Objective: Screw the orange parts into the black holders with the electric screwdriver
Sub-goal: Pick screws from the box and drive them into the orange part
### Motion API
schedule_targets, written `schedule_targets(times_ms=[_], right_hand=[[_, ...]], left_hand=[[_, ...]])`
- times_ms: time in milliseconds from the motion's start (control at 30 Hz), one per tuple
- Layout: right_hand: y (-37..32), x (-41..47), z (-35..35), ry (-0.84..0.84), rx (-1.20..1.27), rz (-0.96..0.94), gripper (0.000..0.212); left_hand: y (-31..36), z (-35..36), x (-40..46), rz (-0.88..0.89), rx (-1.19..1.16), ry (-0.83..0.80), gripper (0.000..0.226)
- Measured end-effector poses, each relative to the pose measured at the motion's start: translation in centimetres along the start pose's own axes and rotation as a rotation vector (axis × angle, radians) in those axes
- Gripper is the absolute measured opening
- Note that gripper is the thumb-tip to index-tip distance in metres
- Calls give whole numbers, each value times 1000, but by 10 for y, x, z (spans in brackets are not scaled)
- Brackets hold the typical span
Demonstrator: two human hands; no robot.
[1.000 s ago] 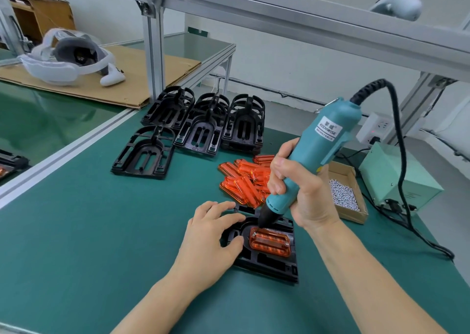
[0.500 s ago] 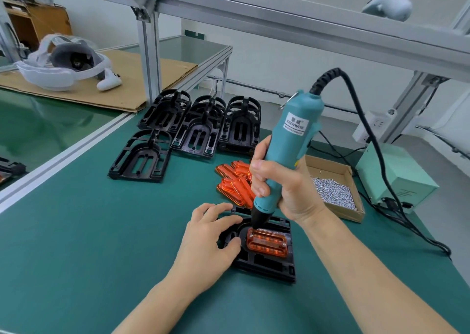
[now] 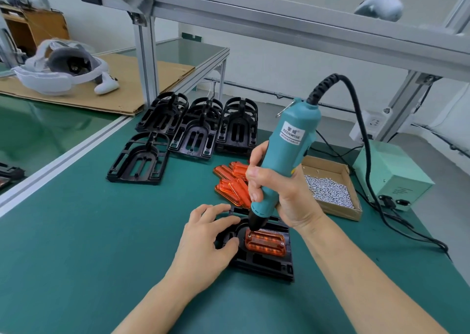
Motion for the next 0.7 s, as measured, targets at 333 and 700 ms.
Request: schedule_targets(times_ms=[333, 700], right_hand=[[-1, -2, -3, -9, 5, -11, 13], [-21, -29, -62, 385, 84, -44, 19]], left_hand=[[-2, 0, 0, -7, 2, 6, 36], [-7, 0, 0, -12, -17, 12, 34]])
Point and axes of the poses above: each hand's wrist, its own x-axis towards the middle knuckle, its own z-axis out of the palm, y = z × x, the point moved 8 cm from there along x, towards the middle knuckle, and after that the axes turned 5 degrees about -y, right-handed, at the moved point
